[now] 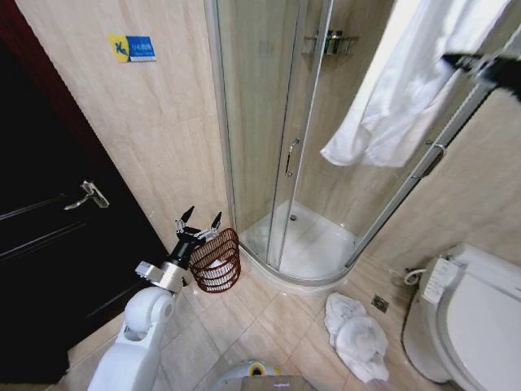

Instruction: Discard the used towel into the hamper.

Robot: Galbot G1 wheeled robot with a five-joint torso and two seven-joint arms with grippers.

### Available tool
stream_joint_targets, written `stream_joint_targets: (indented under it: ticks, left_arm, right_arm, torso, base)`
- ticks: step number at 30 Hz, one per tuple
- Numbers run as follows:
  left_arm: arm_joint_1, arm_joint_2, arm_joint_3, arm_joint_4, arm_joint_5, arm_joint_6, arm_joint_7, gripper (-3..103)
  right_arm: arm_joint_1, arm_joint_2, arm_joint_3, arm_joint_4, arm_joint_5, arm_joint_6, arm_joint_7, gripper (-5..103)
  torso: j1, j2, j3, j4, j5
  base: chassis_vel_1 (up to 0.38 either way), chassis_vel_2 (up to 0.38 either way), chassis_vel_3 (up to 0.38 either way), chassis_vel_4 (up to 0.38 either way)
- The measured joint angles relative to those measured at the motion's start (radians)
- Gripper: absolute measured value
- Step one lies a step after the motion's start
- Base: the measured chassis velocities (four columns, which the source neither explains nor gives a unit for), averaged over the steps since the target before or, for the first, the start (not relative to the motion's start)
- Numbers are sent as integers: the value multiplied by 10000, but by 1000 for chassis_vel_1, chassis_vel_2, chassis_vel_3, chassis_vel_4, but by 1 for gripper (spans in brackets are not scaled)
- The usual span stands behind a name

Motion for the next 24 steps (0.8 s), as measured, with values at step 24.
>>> stream_joint_targets:
  ticks: [24]
  left_arm:
    - [396, -173, -460, -211, 71, -224, 11, 100]
  right_arm:
    - [-2392, 3973, 192, 2115, -1104, -460, 535, 1]
  torso:
    - [0, -1, 1, 0, -1]
  base:
    - [0, 0, 0, 0]
